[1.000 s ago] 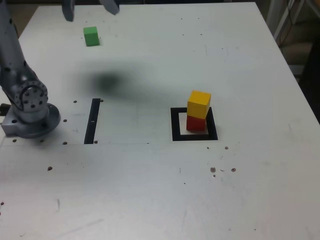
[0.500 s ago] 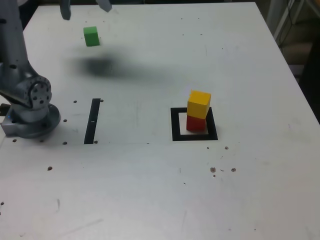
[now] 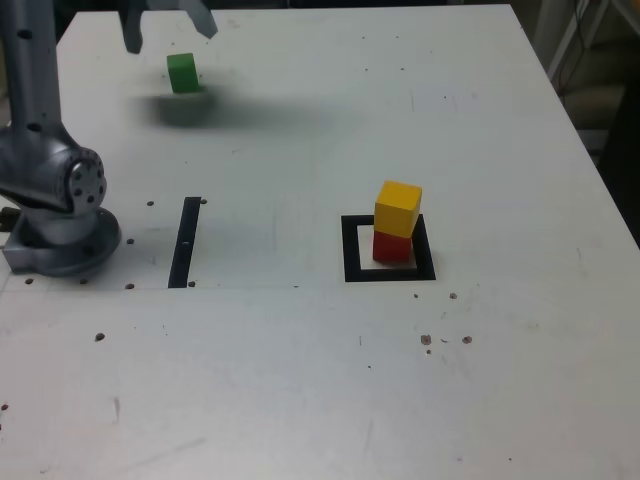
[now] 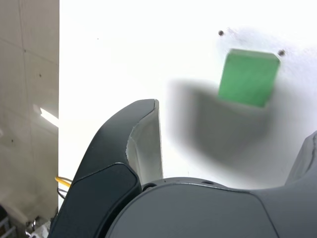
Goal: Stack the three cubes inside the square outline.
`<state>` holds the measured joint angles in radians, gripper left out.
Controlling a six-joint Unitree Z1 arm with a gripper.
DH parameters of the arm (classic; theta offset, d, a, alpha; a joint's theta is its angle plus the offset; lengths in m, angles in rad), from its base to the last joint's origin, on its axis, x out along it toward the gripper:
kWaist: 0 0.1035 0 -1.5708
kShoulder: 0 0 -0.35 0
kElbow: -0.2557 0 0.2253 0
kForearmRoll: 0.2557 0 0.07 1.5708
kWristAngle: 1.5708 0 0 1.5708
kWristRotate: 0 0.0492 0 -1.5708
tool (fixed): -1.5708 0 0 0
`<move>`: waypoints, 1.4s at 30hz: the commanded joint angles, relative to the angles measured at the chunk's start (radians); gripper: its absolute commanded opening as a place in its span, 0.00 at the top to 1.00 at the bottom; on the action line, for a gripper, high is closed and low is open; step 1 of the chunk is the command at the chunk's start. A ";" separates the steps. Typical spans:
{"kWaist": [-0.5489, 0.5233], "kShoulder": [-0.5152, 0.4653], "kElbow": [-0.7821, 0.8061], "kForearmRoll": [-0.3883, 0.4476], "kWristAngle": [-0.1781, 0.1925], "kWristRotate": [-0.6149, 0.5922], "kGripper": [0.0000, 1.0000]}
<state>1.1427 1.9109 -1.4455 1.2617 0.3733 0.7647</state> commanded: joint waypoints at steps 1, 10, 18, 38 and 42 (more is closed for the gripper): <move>0.010 0.020 0.002 -0.007 -0.004 0.001 0.01; 0.020 0.087 -0.003 -0.038 -0.026 0.001 0.01; 0.035 0.142 -0.014 -0.073 -0.028 -0.003 0.02; 0.042 0.215 -0.079 -0.104 -0.028 -0.019 0.61; 0.042 0.217 -0.081 -0.107 -0.029 -0.019 0.70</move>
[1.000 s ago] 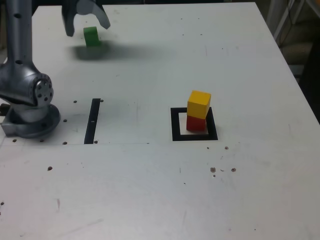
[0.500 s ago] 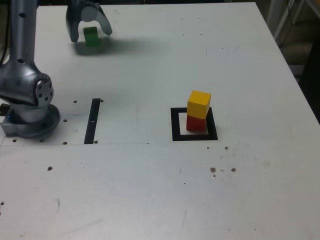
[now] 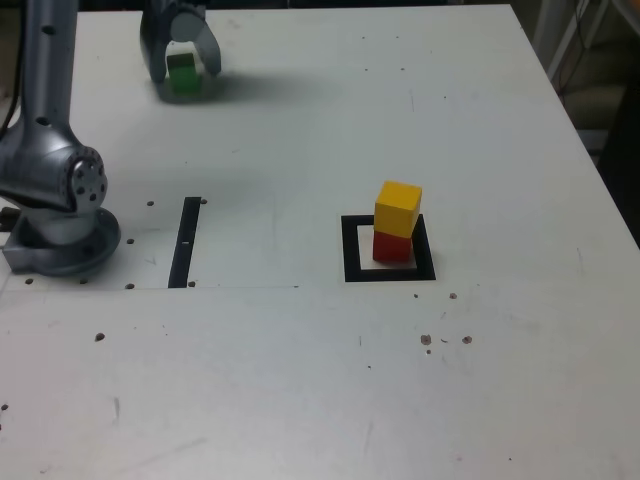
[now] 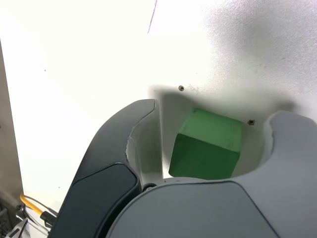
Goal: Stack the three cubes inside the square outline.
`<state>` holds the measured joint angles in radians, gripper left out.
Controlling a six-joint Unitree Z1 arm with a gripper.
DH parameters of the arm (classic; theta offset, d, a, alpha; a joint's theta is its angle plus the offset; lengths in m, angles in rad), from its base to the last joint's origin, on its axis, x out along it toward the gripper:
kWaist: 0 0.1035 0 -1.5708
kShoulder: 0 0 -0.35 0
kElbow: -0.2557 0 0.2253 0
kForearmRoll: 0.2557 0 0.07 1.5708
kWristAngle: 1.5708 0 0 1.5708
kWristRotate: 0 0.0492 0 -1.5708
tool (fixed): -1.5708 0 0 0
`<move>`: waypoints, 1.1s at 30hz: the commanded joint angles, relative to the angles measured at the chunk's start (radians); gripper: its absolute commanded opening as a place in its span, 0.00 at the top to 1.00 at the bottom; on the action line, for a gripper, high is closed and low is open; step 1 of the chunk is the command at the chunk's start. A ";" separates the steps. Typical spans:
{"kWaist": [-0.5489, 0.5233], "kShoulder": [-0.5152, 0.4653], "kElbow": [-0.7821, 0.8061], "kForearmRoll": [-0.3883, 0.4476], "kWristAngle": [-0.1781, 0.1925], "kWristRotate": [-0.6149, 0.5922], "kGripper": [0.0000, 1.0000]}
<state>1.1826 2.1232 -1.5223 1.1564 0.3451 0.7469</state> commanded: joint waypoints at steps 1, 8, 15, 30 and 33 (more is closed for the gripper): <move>0.002 0.006 -0.004 -0.002 -0.001 -0.001 0.70; 0.000 0.008 -0.006 -0.002 -0.005 -0.001 0.70; -0.010 0.007 -0.007 -0.002 -0.009 0.000 0.70; -0.070 -0.028 -0.015 0.017 -0.020 -0.004 0.70; -0.096 -0.046 -0.015 0.036 -0.028 -0.012 0.70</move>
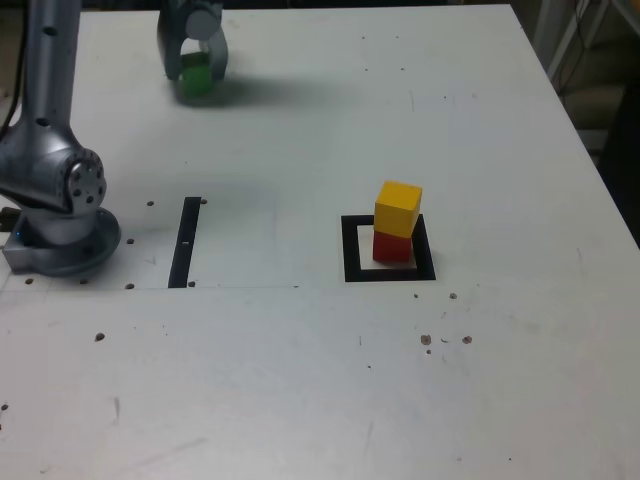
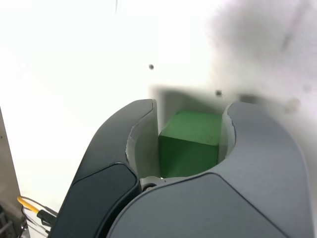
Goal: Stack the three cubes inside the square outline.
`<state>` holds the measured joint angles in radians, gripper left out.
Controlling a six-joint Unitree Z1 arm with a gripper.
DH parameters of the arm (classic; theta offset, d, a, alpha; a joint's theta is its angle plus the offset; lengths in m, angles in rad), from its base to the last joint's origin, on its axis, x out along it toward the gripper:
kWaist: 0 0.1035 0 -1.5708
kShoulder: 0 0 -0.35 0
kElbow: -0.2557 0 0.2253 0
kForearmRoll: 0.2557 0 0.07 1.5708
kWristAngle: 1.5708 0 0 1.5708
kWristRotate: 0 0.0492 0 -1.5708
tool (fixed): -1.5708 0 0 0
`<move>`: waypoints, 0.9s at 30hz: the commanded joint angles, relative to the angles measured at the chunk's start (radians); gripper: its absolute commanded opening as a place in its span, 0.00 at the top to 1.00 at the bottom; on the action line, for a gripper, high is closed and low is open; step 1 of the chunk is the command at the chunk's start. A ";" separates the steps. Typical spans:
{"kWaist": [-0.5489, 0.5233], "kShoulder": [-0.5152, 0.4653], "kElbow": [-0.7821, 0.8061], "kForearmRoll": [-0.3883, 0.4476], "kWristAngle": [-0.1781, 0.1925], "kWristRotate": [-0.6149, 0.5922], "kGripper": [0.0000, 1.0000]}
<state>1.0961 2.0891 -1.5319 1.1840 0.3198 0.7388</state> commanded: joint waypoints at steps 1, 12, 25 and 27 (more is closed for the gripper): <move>-0.020 -0.019 -0.006 0.017 -0.004 -0.008 0.70; -0.180 -0.106 -0.016 0.108 -0.058 -0.056 0.71; -0.389 -0.162 -0.046 0.184 -0.139 -0.136 0.71; -0.425 -0.163 -0.054 0.199 -0.140 -0.152 0.71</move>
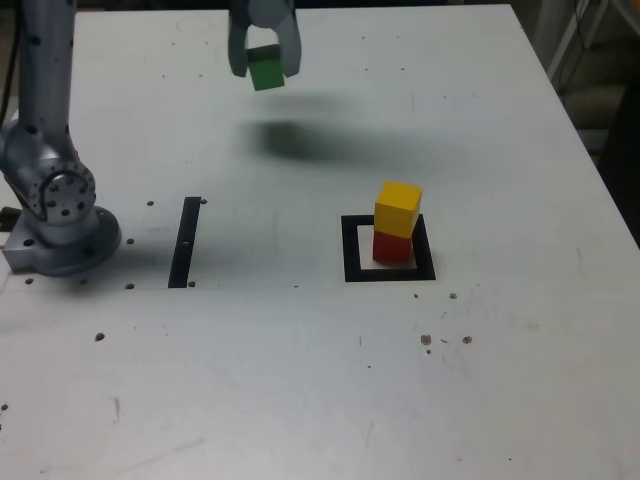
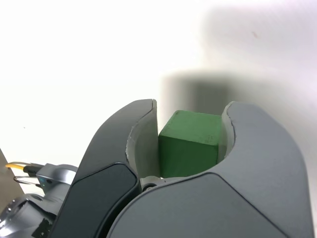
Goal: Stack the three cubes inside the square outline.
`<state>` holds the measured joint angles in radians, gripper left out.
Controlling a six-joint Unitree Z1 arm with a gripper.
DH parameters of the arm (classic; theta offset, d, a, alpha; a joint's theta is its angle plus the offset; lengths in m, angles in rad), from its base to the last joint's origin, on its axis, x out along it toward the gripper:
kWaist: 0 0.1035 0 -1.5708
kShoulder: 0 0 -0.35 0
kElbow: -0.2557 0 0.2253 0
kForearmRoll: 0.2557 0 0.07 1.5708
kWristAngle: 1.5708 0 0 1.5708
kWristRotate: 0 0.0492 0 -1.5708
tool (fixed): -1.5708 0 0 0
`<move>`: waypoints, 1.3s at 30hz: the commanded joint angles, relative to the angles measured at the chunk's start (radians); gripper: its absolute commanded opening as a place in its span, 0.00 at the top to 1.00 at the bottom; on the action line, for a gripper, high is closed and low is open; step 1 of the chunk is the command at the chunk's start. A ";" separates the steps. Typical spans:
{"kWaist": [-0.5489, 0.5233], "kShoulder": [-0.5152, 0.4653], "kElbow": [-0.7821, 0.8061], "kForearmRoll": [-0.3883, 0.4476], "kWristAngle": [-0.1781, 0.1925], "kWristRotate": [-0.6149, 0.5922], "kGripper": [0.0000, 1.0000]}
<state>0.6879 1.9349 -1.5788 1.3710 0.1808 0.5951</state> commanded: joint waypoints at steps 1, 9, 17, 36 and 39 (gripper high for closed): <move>-0.036 -0.009 -0.012 0.020 -0.001 -0.017 0.71; -0.182 -0.030 -0.049 0.099 0.003 -0.090 0.71; -0.325 -0.028 -0.104 0.196 0.003 -0.153 0.71; -0.611 0.032 -0.249 0.263 -0.011 -0.311 0.71; -0.643 0.045 -0.267 0.264 -0.006 -0.325 0.71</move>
<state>0.0546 1.9709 -1.8366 1.6189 0.1720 0.2745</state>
